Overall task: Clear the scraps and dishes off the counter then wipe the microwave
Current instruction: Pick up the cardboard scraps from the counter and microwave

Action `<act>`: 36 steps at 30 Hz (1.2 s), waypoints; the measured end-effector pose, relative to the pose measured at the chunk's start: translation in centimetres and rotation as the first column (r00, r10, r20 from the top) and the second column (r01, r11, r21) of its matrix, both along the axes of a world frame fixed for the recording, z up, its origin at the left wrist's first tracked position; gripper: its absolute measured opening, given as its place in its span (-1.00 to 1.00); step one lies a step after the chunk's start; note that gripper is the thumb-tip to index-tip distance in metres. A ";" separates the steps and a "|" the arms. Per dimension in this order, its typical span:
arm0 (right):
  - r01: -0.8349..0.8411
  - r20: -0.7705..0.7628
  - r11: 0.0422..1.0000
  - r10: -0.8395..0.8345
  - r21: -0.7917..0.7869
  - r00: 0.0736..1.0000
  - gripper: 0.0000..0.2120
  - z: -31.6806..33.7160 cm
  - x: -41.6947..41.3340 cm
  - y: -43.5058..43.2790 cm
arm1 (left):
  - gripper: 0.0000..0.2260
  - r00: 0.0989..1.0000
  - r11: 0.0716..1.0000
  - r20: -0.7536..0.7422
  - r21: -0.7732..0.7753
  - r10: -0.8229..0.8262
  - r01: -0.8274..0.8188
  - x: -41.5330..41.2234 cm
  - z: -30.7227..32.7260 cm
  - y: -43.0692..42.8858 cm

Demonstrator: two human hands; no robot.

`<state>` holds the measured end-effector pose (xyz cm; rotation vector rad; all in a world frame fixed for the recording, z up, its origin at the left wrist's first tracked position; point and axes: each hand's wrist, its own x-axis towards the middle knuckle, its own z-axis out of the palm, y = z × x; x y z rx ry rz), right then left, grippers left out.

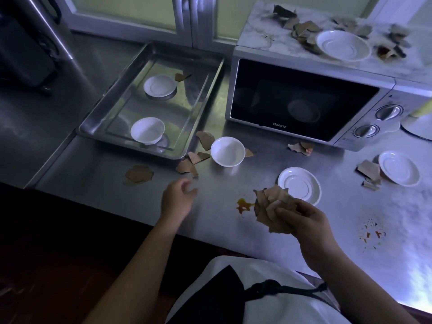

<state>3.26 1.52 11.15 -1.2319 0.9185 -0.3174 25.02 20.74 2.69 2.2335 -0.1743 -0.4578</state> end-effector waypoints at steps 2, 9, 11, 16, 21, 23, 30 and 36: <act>0.014 0.001 1.000 -0.014 0.007 1.000 -0.79 0.0 -0.5 -0.3 | -0.64 1.000 0.986 0.020 0.164 -0.021 0.017 2.1 -2.1 1.5; -0.004 0.018 1.000 0.004 -0.001 1.000 -0.79 0.3 -1.8 -2.4 | -0.87 0.999 0.965 0.047 0.263 -0.027 0.014 3.5 -4.8 1.2; -0.017 0.024 1.000 0.017 0.009 1.000 -0.78 0.1 -2.5 -3.1 | -0.84 1.000 0.968 0.031 0.249 0.002 -0.010 3.2 -4.6 0.9; -0.034 0.012 0.997 0.033 0.067 0.999 -0.77 -0.5 -4.0 -5.5 | -0.94 0.996 1.000 -0.092 -0.029 0.001 -0.003 -1.1 0.3 -2.6; -0.095 0.028 0.991 0.093 0.098 0.995 -0.81 -0.2 -4.6 -7.3 | -0.90 0.924 0.908 -0.266 -0.387 -0.274 0.158 -9.2 8.2 -9.0; -0.123 0.061 0.986 0.117 0.113 0.991 -0.81 -0.1 -4.9 -7.8 | -0.89 0.902 0.882 -0.263 -0.421 -0.343 0.213 -12.0 10.1 -10.9; -0.237 0.192 0.945 0.196 0.226 0.962 -0.86 -1.3 -5.9 -7.6 | -0.82 0.924 0.944 -0.277 -0.271 -0.263 0.188 -17.1 11.6 -12.9; -0.330 0.269 0.873 0.242 0.359 0.932 -0.85 -3.1 -7.2 -6.6 | -0.90 0.970 0.987 -0.183 -0.031 -0.161 0.158 -19.2 11.0 -11.1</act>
